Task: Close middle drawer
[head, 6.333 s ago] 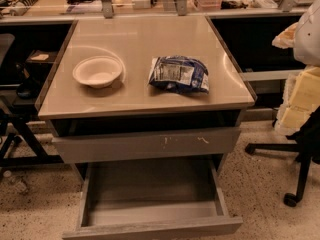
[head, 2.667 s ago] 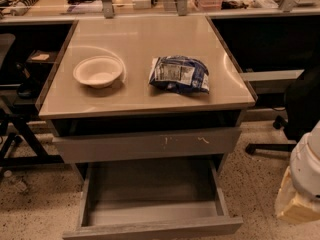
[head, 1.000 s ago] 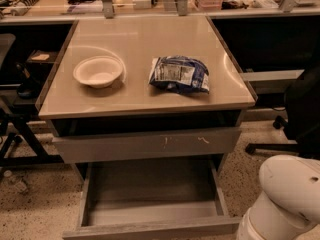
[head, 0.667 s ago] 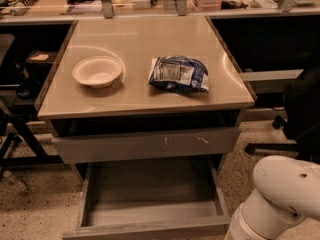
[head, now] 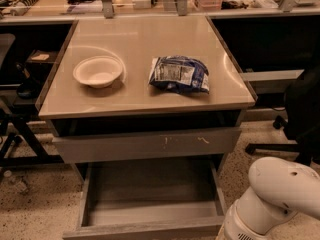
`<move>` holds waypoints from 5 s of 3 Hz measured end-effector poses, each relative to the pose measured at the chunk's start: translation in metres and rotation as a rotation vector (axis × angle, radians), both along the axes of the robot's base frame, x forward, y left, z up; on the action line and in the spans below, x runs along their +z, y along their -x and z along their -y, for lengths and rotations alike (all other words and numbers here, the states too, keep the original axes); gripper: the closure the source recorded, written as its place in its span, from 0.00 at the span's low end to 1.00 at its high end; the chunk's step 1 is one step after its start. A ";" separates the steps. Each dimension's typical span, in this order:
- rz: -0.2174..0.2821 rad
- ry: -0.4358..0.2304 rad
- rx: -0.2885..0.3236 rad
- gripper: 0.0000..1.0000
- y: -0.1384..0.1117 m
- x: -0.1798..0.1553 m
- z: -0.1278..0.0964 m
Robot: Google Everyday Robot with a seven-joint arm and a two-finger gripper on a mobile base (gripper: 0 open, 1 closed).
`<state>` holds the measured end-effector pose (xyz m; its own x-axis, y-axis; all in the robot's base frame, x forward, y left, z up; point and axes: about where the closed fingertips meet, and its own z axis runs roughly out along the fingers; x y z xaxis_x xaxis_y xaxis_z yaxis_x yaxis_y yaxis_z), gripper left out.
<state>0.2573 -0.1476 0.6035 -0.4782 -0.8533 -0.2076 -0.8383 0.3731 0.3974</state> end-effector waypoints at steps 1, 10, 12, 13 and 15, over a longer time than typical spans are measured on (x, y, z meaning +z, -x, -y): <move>-0.026 0.009 -0.007 1.00 0.012 -0.019 -0.004; 0.112 -0.147 -0.211 1.00 -0.085 -0.179 -0.016; 0.112 -0.147 -0.211 0.57 -0.085 -0.179 -0.016; 0.112 -0.147 -0.211 0.34 -0.085 -0.179 -0.016; 0.111 -0.147 -0.211 0.00 -0.085 -0.179 -0.016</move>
Offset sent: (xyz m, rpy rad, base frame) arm -0.0332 0.0077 -0.1350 0.0551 0.0725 -0.1787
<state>0.3419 -0.1317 0.4241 -0.6097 -0.6941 -0.3829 -0.7896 0.4896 0.3699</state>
